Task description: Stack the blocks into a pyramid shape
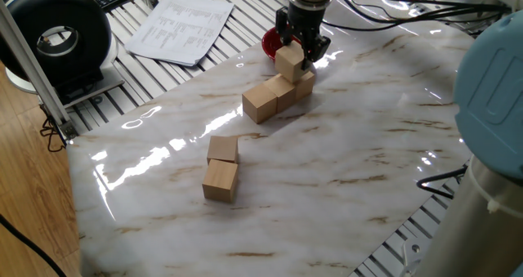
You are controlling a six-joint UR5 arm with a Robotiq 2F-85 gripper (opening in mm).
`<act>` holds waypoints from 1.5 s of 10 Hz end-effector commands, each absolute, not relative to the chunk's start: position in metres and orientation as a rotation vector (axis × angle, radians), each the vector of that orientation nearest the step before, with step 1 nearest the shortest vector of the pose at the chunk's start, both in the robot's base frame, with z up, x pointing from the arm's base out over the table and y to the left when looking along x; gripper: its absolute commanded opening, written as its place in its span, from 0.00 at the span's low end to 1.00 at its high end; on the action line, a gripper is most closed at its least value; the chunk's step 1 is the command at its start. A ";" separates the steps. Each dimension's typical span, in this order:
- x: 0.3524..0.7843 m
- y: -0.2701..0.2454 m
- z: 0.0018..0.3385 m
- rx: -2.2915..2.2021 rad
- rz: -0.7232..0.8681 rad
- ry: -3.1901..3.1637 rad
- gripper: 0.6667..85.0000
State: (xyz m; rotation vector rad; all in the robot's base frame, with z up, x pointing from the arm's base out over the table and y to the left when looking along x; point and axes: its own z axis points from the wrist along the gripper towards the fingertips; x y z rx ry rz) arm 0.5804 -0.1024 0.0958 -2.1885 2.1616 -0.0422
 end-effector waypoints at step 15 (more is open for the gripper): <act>0.586 -0.092 0.093 -2.177 -0.041 2.174 0.00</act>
